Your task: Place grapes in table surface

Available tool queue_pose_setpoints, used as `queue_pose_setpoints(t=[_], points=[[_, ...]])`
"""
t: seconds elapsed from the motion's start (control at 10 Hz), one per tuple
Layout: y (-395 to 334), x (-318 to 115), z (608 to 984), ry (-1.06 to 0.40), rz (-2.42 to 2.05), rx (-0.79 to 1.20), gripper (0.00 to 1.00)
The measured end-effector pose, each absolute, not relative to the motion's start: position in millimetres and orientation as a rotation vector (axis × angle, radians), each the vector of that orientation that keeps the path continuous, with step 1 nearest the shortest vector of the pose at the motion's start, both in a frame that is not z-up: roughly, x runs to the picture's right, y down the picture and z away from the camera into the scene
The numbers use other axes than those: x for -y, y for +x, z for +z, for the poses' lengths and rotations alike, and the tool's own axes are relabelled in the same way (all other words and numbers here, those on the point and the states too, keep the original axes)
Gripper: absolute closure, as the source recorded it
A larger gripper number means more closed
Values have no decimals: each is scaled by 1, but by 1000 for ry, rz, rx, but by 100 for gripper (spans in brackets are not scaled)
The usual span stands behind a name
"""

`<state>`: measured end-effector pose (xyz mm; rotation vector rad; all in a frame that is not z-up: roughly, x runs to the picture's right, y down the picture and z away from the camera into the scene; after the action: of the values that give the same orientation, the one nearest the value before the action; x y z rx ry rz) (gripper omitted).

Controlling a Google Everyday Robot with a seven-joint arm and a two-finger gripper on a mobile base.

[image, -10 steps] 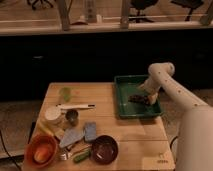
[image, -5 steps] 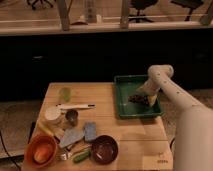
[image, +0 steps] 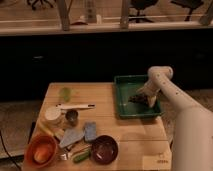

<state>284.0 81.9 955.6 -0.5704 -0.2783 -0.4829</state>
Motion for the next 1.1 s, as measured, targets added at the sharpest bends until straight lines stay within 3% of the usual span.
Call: queue_pose_setpoints(t=[0.1, 0.3, 0.5, 0.9, 1.1], points=[[284, -83, 956, -574, -479, 279, 25], [286, -86, 957, -586, -471, 281, 42], [286, -87, 958, -587, -464, 283, 51], [287, -86, 957, -589, -465, 282, 93], [287, -86, 956, -588, -466, 282, 98]])
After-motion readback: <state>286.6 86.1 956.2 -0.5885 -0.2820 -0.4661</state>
